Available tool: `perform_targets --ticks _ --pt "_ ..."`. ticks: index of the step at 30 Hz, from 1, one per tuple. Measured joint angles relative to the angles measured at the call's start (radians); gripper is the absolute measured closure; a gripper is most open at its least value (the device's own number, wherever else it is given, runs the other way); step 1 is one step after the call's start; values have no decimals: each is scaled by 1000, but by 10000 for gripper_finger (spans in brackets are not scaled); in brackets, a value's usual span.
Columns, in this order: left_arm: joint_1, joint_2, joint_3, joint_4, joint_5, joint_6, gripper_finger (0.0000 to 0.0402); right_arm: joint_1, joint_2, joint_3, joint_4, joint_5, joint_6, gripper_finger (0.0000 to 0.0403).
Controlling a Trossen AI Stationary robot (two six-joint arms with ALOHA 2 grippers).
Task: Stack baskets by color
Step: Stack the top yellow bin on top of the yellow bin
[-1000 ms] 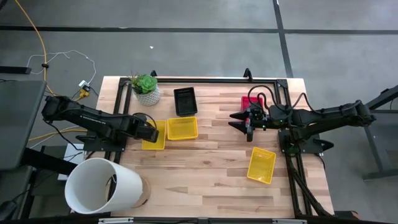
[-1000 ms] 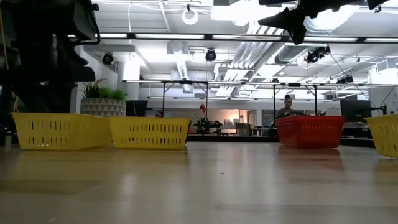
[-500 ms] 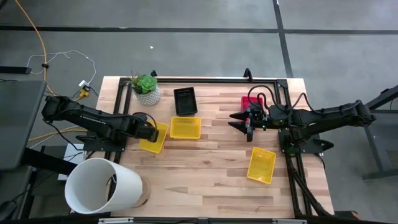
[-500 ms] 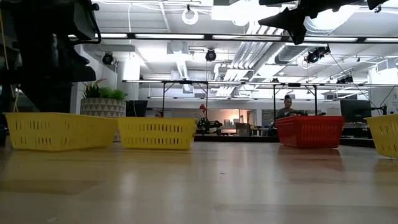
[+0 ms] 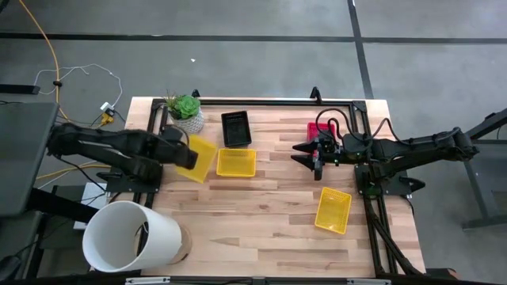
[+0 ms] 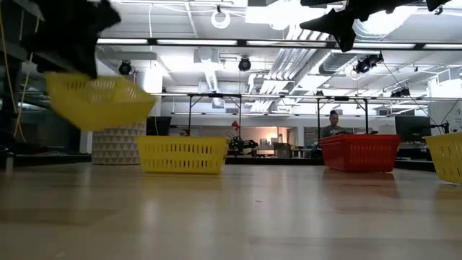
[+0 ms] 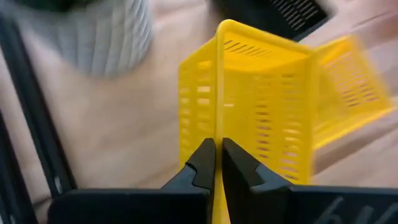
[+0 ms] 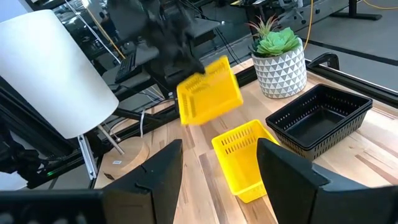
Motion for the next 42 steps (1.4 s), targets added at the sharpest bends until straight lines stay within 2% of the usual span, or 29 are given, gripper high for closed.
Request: perform_targets --ticks 3,7,16,19,21,25,29,33,42 --pt "38 6 100 12 -13 165 401 0 0 0 0 0 0 210" --pt "108 82 223 83 0 440 401 0 0 0 0 0 -2 210" --pt "186 396 409 311 176 1069 401 0 0 0 0 0 -2 210" --pt "191 493 438 371 260 1238 401 0 0 0 0 0 1 210" --pt "191 559 453 387 281 1325 401 0 0 0 0 0 1 210" --pt "207 651 460 380 307 1439 401 0 0 0 0 0 1 210" --pt "235 699 460 374 391 1466 401 0 0 0 0 0 2 210" --pt "257 703 460 369 448 1468 401 0 0 0 0 0 2 210" --pt "270 659 461 337 490 1497 401 0 0 0 -10 0 -7 210"
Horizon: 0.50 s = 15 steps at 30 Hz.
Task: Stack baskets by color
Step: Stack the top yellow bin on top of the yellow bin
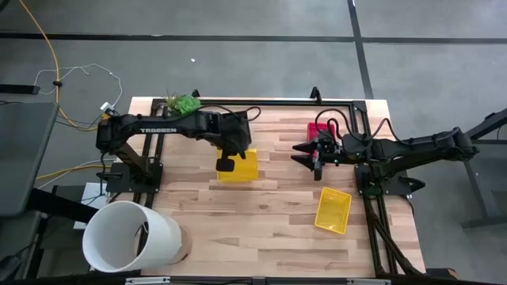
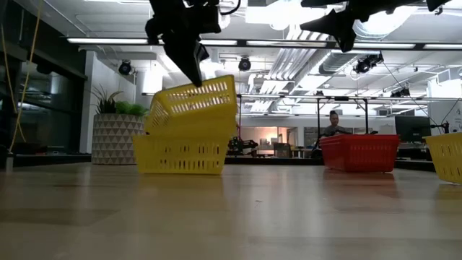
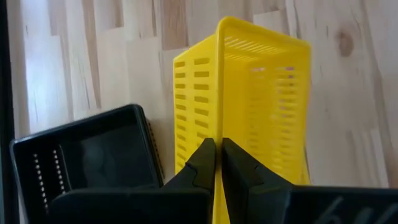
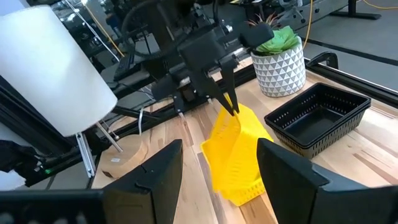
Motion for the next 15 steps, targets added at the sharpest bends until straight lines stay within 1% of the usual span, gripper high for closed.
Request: perform_targets --ticks 3,8,12,15 --pt "0 -17 0 -38 3 -1 401 0 0 0 -8 2 -2 210" --pt "13 -10 0 -69 93 -35 401 0 0 0 -16 11 -2 210" --pt "17 26 -1 -63 88 -35 401 0 0 0 -17 13 -2 210" --pt "22 44 0 -46 106 -42 401 0 0 0 -17 12 -2 210"
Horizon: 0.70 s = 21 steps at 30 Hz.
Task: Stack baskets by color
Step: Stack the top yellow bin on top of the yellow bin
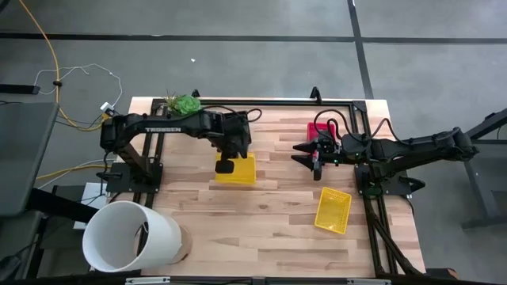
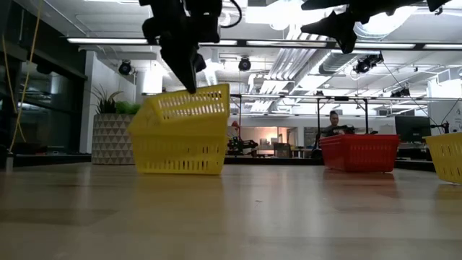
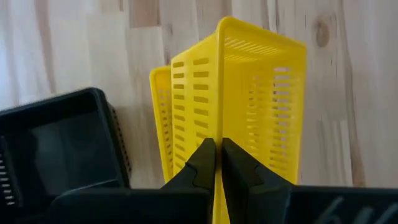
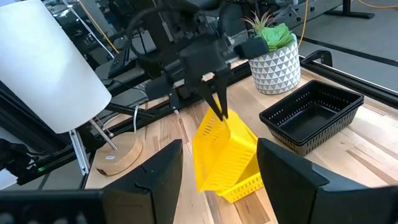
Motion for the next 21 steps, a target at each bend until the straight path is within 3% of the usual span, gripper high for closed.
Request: perform_targets --ticks 14,21 --pt "10 31 0 -6 34 -44 398 0 0 0 1 0 0 210" --pt "9 31 0 -7 39 -70 342 0 0 0 0 -1 0 210"
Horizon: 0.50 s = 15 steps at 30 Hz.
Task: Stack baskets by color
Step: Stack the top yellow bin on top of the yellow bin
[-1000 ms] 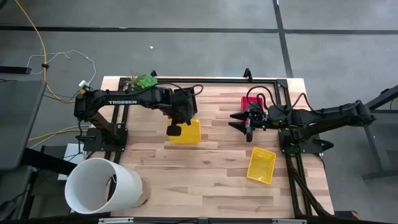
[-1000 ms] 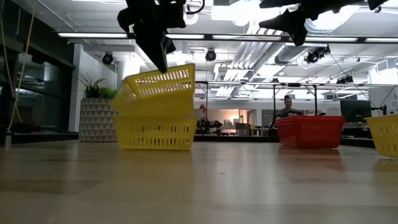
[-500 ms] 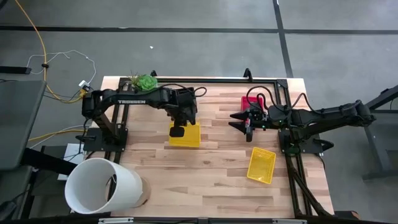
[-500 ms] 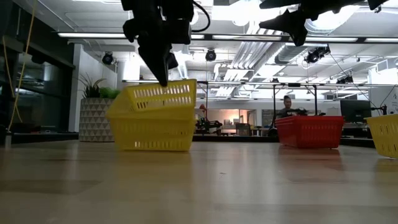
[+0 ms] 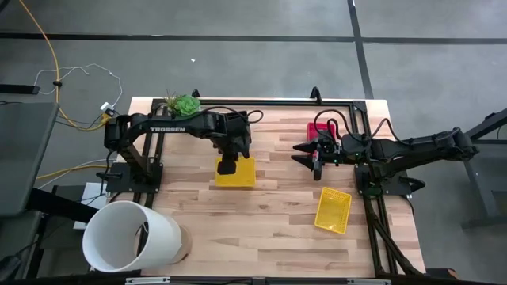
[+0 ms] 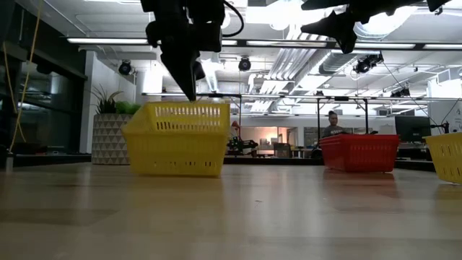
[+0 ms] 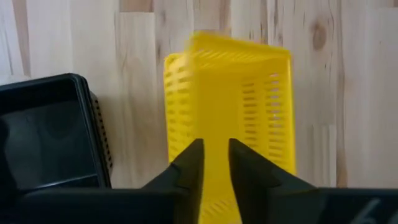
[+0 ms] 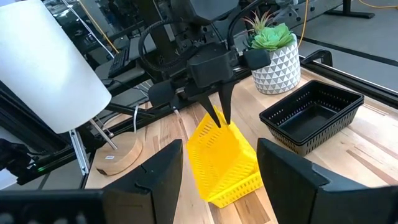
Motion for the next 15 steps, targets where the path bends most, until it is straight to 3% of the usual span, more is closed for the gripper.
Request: perform_targets --ticks 10,15 --pt "2 0 110 -24 1 -27 230 0 0 0 0 0 0 210" --pt "-4 -36 164 20 18 -81 208 0 0 0 0 0 0 210"
